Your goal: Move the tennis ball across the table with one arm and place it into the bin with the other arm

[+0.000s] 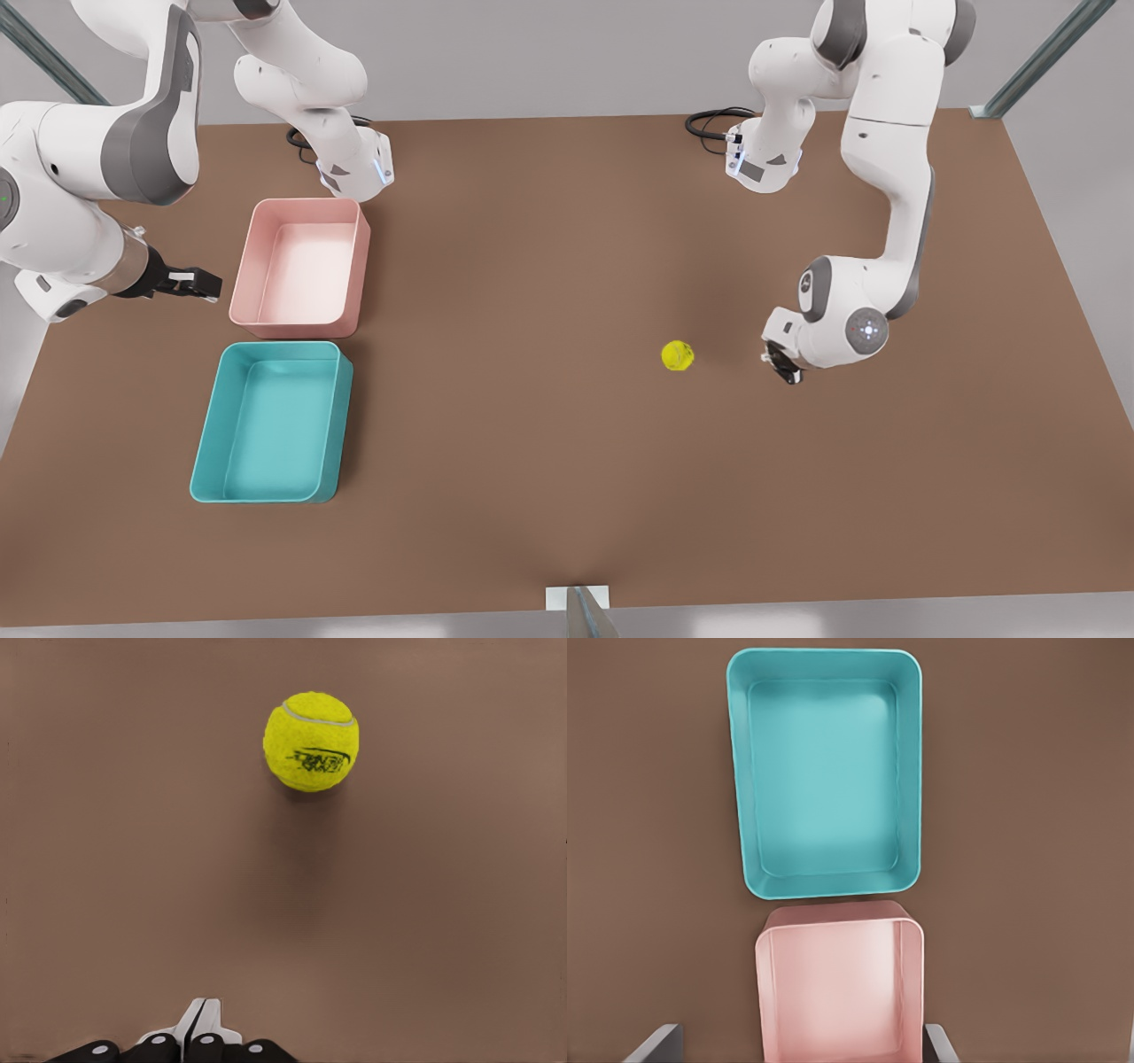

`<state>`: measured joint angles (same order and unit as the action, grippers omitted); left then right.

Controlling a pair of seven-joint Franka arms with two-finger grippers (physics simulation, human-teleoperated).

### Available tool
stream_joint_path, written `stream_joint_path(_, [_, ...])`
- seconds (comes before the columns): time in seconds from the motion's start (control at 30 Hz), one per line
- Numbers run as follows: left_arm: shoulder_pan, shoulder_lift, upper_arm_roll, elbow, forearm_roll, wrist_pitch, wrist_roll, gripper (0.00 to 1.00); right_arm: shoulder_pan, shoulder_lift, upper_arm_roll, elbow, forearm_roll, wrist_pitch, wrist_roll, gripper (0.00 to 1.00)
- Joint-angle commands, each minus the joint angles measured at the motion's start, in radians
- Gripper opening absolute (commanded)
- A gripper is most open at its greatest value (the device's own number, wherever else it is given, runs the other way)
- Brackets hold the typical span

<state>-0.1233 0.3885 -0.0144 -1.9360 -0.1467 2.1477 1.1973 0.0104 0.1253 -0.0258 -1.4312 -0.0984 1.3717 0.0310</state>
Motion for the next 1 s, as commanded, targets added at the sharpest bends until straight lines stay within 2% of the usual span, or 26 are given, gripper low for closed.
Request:
stream_joint_path(0.0, [0.005,-0.025,0.014,0.159,-0.021,-0.365,-1.143,0.24,-0.001,-0.001,0.000,0.000,0.002,-0.002,0.004,1.00])
stream_joint_path(0.03, [0.002,-0.086,0.014,0.311,0.130,-0.572,-1.317,0.27,0.000,-0.001,0.000,0.002,0.002,-0.002,0.004,1.00])
stream_joint_path(0.07, [-0.001,-0.099,0.010,0.532,0.148,-0.843,-1.334,0.27,0.000,-0.001,0.000,0.000,0.002,-0.002,0.004,1.00])
stream_joint_path(0.1, [-0.012,-0.125,-0.001,0.640,0.151,-0.937,-1.452,0.28,-0.001,-0.001,0.000,0.002,0.002,-0.002,0.004,1.00])
stream_joint_path(0.13, [-0.015,-0.125,-0.032,0.683,0.150,-0.966,-1.532,0.35,0.000,-0.001,0.000,0.000,0.002,-0.002,0.004,1.00])
stream_joint_path(0.17, [-0.019,-0.138,-0.038,0.681,0.159,-0.971,-1.565,1.00,0.000,0.000,0.000,0.000,0.002,-0.002,0.004,1.00])
stream_joint_path(0.3, [-0.029,-0.183,-0.032,0.723,0.121,-0.973,-1.773,1.00,0.000,0.004,0.000,0.000,0.002,-0.002,0.004,1.00])
stream_joint_path(0.5, [-0.036,-0.183,-0.033,0.720,0.121,-0.965,-1.771,1.00,0.000,0.002,0.000,0.000,0.002,-0.002,0.004,1.00])
stream_joint_path(0.6, [-0.036,-0.201,-0.035,0.555,0.116,-0.666,-1.803,1.00,0.063,0.046,0.006,-0.017,-0.003,0.024,0.018,1.00])
stream_joint_path(0.83, [-0.022,-0.165,-0.039,0.569,0.130,-0.739,-1.805,1.00,0.401,0.332,0.006,0.023,0.086,0.398,0.767,1.00])
stream_joint_path(0.97, [-0.009,-0.152,-0.038,0.566,0.127,-0.752,-1.803,1.00,0.496,0.427,0.006,0.023,0.118,0.534,0.915,1.00])
